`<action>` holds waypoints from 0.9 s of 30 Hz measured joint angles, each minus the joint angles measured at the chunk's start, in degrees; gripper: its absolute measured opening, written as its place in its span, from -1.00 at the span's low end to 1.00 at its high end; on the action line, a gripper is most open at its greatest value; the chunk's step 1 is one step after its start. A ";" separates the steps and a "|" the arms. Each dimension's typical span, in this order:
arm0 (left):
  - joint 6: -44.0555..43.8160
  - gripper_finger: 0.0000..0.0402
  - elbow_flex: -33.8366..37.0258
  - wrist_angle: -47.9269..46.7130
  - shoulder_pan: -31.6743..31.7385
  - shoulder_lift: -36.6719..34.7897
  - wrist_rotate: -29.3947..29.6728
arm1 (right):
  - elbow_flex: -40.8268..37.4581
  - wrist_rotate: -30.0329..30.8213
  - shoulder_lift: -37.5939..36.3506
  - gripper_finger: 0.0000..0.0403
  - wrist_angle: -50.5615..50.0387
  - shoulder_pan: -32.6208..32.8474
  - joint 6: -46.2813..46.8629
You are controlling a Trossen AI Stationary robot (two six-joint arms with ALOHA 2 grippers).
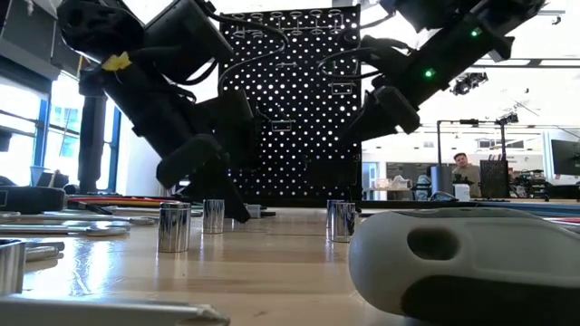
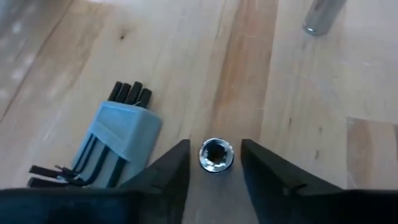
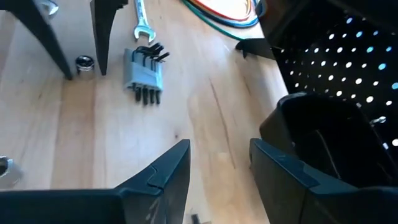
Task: Hang tools onto peg board
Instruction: Put the socket into the small black bin on the black pegboard
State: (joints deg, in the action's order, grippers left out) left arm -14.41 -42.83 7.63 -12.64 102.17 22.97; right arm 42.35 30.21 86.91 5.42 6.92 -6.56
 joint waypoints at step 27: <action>27.92 -0.72 -15.88 6.01 3.61 0.11 14.11 | -0.07 5.93 0.00 -0.20 -28.68 16.54 31.27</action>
State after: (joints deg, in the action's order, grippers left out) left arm 13.51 -58.71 13.64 -9.04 102.28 37.07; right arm 42.28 36.14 86.91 -23.26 23.46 24.71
